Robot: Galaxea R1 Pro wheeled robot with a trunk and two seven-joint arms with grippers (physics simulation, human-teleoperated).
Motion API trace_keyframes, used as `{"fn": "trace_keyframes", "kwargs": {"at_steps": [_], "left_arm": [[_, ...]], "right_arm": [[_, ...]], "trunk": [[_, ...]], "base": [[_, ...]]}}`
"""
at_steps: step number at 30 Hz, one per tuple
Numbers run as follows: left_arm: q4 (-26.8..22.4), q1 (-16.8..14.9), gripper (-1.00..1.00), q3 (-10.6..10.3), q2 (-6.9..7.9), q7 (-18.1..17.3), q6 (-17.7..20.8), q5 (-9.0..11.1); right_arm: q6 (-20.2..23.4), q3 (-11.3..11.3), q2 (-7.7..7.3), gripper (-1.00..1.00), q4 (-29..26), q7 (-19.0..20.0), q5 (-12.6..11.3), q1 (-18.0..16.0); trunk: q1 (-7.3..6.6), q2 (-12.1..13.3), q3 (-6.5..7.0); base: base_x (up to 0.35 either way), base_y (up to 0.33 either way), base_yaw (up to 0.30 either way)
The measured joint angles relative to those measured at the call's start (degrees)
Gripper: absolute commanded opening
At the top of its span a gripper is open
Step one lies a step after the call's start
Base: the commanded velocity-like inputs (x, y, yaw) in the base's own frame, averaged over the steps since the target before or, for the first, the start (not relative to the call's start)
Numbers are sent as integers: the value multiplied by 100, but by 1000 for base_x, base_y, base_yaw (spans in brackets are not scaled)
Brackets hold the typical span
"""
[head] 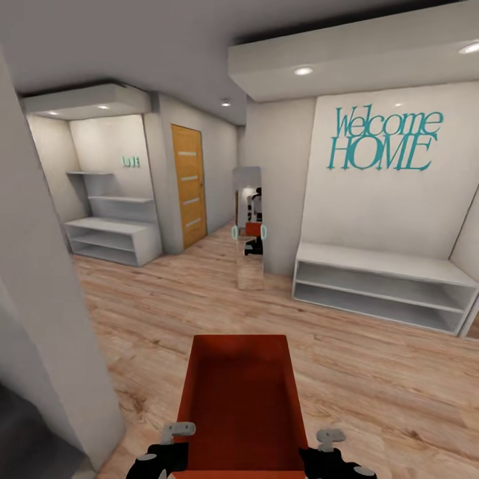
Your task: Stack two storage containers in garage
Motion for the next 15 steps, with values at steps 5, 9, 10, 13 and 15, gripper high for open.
{"fn": "trace_keyframes", "kwargs": {"at_steps": [5, 9, 10, 13, 15], "left_arm": [[-7, 1, -100, -3, 4, 0, 7, 3], [-11, 1, -100, -5, 8, -1, 12, 6], [-12, 1, -100, -6, 8, -1, 13, 7], [-11, 0, -100, -8, 10, -1, 12, 8], [-9, 0, -100, -3, 3, 0, 11, -1]], "right_arm": [[0, -7, 5, -100, 2, -1, 3, -1], [0, -12, 8, -100, 2, -2, 6, -1], [0, -13, 9, -100, 2, -2, 7, -1], [0, -14, 10, -100, 1, -3, 8, 0], [0, -7, 3, -100, 0, 0, 1, 0]], "trunk": [[0, 0, 0], [0, 0, 0], [0, 0, 0], [0, 0, 0], [0, -1, 0]], "base": [[327, 0, 208], [327, 0, 225], [327, 0, 133], [327, 0, 45], [327, 0, 9]]}}
